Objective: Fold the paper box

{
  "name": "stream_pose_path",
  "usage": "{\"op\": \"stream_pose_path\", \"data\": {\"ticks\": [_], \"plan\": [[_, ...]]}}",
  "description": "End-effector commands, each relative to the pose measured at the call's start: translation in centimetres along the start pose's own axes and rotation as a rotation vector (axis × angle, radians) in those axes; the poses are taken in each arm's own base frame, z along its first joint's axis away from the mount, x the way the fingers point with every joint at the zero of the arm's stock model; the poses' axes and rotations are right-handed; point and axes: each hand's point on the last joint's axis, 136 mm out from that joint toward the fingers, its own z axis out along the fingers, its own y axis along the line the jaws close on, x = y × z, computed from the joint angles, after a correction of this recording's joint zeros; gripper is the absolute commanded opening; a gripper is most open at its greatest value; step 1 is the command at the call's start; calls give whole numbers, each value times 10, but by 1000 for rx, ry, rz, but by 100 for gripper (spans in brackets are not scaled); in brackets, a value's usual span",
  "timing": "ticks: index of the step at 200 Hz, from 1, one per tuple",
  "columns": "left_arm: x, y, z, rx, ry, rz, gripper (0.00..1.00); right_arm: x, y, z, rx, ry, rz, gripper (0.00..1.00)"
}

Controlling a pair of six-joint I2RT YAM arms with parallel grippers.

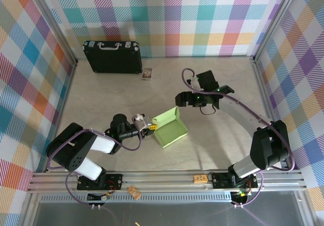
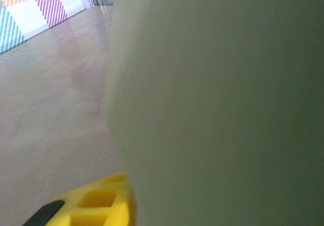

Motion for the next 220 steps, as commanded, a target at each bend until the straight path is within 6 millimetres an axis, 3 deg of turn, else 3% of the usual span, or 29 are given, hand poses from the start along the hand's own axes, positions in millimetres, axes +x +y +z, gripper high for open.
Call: {"op": "stream_pose_path", "data": {"ticks": [1,30,62,107,130,151,192,220], "plan": [[-4,6,0,-22,-13,33,40,22,1,7,-15,74,31,80],[-13,10,-8,-70,-31,15,61,29,-3,12,-9,91,36,76],[-26,10,-30,-149,-36,-78,70,34,-6,18,-13,100,49,74],[-46,-8,-55,-260,7,-104,72,43,-8,24,-24,126,57,70],[-63,-1,-65,-324,-17,-143,73,49,-13,23,-5,131,54,69],[-77,13,-77,-406,-53,-295,75,56,-14,26,-15,141,54,69],[-75,26,-97,-522,-6,-600,72,67,-20,32,-15,159,59,69],[-68,20,-92,-498,38,-760,69,71,-20,34,-21,168,55,69]]}}
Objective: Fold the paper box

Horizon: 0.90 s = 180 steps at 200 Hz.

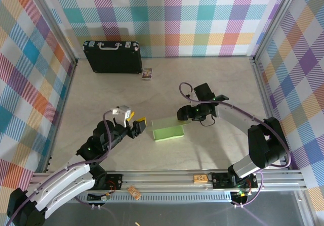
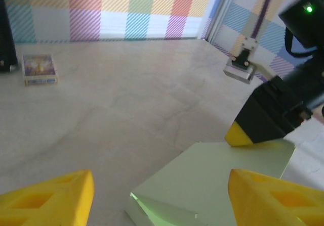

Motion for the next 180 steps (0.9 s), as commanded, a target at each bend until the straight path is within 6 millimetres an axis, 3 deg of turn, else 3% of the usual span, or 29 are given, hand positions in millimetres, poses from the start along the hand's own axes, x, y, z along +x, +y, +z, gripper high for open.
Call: {"op": "stream_pose_path", "data": {"ticks": [1,47,61,73,122,180], "plan": [[20,6,0,-59,118,-193,69,1,5,2,-30,-1,-23,69],[68,1,30,-66,336,-370,67,13,-3,9,-18,27,-24,69],[80,-1,39,-73,396,-412,61,18,-5,12,-11,38,-25,69],[85,-7,45,-56,443,-428,61,23,-7,16,1,51,-30,69],[107,-2,55,-86,500,-451,63,34,-9,32,25,81,-38,68],[148,9,61,-145,623,-404,62,36,-14,41,71,93,-46,66]]}}
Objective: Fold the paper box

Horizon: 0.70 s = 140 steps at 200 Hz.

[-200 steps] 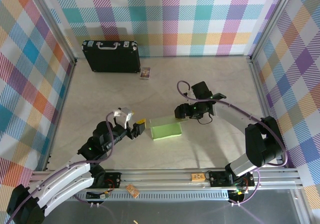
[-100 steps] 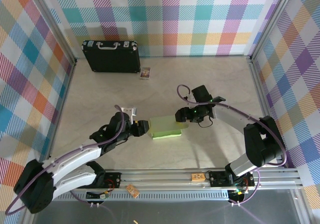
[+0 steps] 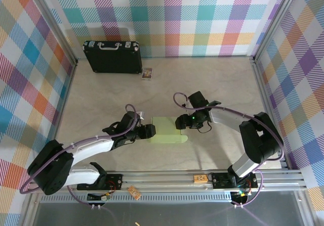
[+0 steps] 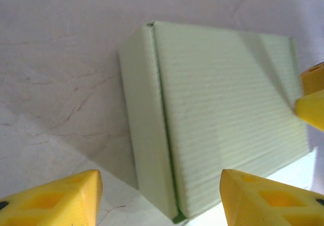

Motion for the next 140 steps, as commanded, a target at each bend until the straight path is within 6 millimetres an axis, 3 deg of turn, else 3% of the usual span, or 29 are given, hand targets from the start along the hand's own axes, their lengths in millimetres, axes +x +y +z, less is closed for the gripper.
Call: {"op": "stream_pose_path", "data": {"ticks": [1,55,100,123,140], "plan": [[2,-3,7,-6,20,30,62,0,-2,4,22,-3,-14,66],[12,6,20,-47,70,45,58,-6,-9,-1,69,-33,-19,68],[8,3,15,-55,68,57,56,-17,-8,-46,151,-146,-29,74],[7,0,11,-61,80,72,56,-6,-5,-68,174,-133,-17,71],[7,-2,11,-52,86,77,56,10,8,-67,127,-129,-13,63]]}}
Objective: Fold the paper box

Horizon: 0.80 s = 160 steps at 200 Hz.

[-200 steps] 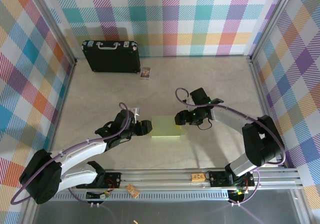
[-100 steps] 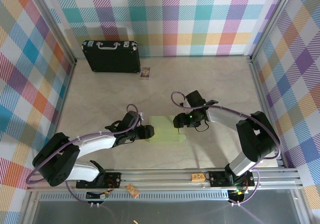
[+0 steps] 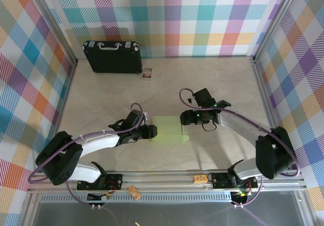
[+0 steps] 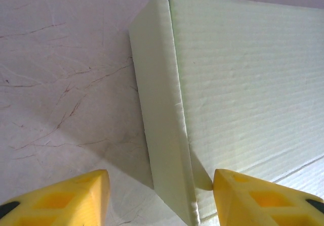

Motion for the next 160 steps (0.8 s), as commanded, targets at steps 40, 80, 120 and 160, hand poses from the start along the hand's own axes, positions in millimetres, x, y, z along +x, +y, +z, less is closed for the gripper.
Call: {"op": "stream_pose_path", "data": {"ticks": [40,80,120,160], "plan": [[2,-6,-3,2,28,31,55,65,39,9,-59,130,40,60],[3,-8,0,11,39,27,55,86,40,28,2,186,15,58],[3,-10,1,21,46,24,55,84,41,43,11,201,4,58],[4,-11,3,27,53,22,54,86,44,52,-1,228,1,57]]}}
